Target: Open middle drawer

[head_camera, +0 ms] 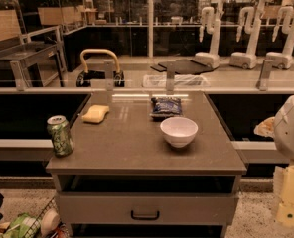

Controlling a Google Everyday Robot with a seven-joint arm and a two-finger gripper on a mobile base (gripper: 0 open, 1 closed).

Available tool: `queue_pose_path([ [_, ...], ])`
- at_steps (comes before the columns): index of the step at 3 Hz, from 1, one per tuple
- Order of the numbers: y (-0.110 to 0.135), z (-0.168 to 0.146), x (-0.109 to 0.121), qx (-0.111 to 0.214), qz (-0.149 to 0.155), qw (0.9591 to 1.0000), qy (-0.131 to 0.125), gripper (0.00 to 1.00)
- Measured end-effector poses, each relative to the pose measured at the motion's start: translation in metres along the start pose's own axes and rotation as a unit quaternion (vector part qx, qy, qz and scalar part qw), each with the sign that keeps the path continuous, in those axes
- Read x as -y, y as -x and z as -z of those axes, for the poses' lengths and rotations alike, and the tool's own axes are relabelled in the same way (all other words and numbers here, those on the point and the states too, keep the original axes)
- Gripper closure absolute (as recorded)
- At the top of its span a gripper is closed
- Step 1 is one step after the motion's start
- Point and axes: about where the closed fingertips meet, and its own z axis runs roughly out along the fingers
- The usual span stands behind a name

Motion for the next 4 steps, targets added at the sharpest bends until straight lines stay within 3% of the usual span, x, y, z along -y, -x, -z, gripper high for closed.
queue_pose_path([
  [2,0.001,-0.014,-0.012,-0.001,0.001,1.0,0.005,0.0],
  [3,-0.008,-0.067,-0.043,-0.027,-0.019,0.9991,0.028,0.0],
  [4,-0.024,-0.124,-0.074,-0.029,-0.045,0.997,0.056,0.0],
])
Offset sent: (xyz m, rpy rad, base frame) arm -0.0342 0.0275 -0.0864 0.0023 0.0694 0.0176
